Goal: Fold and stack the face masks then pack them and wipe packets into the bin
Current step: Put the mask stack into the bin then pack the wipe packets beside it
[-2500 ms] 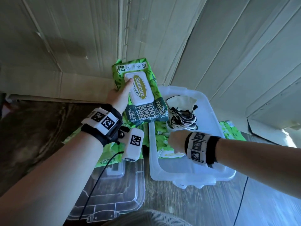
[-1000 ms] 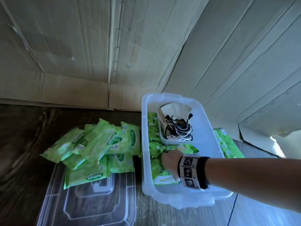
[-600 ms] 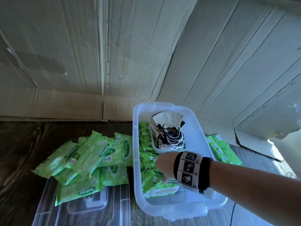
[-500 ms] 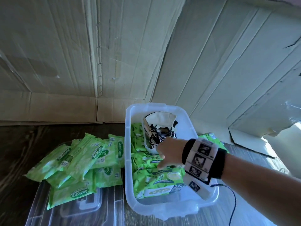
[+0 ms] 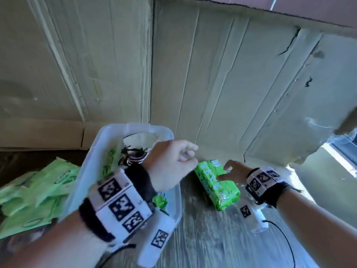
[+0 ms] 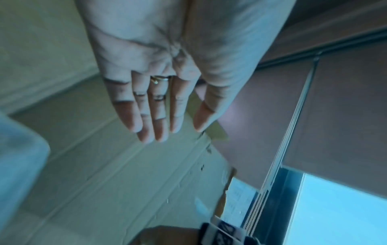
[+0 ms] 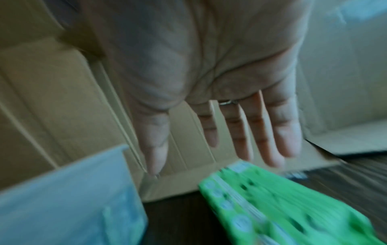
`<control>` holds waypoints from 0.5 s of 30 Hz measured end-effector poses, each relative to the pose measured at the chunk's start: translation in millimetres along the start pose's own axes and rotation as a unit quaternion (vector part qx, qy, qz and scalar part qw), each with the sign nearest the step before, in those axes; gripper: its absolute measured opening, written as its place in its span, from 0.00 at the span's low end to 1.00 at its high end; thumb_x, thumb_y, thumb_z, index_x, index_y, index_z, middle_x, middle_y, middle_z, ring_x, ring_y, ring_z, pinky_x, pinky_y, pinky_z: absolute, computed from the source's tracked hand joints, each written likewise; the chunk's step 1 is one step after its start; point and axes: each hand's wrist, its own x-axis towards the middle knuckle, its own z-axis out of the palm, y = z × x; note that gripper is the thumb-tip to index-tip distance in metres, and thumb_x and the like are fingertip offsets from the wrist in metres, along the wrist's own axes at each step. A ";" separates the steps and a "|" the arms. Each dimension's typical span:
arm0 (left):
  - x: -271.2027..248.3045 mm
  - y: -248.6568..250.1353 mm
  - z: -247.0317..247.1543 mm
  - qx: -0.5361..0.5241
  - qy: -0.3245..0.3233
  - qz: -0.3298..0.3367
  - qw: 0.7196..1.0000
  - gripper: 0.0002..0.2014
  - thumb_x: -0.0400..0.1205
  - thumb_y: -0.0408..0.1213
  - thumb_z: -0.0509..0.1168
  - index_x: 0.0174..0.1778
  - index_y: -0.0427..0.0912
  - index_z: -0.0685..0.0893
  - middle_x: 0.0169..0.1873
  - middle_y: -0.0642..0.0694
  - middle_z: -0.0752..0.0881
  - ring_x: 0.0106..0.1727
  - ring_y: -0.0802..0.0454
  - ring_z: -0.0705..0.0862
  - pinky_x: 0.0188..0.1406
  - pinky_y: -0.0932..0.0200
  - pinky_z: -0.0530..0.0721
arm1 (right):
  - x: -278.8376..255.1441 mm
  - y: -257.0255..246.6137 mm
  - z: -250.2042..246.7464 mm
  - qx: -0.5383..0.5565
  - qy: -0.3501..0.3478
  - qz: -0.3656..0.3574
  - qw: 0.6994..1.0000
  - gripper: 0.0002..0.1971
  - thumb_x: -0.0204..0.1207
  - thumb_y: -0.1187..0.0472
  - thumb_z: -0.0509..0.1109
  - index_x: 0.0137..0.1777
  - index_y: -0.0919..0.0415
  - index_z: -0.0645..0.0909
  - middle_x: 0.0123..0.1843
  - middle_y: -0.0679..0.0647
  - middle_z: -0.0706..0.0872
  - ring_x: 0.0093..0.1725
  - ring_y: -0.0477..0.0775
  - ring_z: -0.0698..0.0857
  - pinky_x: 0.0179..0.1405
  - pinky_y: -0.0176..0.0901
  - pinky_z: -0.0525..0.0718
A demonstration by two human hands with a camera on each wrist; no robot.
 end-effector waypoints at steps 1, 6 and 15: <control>7.7 9.7 24.6 -0.007 -0.013 -0.017 1.000 0.15 0.78 0.40 0.68 0.62 0.48 0.83 0.55 0.53 0.87 0.52 0.53 0.86 0.57 0.62 0.81 | 9.7 16.2 10.4 -0.021 -0.006 0.003 1.000 0.36 0.67 0.42 0.75 0.68 0.61 0.68 0.56 0.57 0.80 0.52 0.55 0.81 0.45 0.42 0.76; 43.5 23.3 143.4 0.093 -0.130 -0.148 0.976 0.17 0.83 0.38 0.59 0.63 0.32 0.78 0.64 0.35 0.80 0.66 0.39 0.78 0.62 0.54 0.72 | 45.9 64.5 59.6 -0.041 -0.013 0.019 0.999 0.61 0.55 0.31 0.76 0.81 0.57 0.46 0.79 0.60 0.61 0.79 0.64 0.59 0.75 0.55 0.65; 57.8 -60.1 219.0 0.029 -0.152 -0.356 0.922 0.20 0.88 0.38 0.49 0.73 0.32 0.69 0.70 0.36 0.75 0.69 0.39 0.76 0.57 0.53 0.74 | 58.6 57.9 93.2 -0.099 0.024 0.035 0.994 0.58 0.63 0.31 0.70 0.80 0.48 0.34 0.78 0.66 0.51 0.75 0.66 0.60 0.70 0.59 0.70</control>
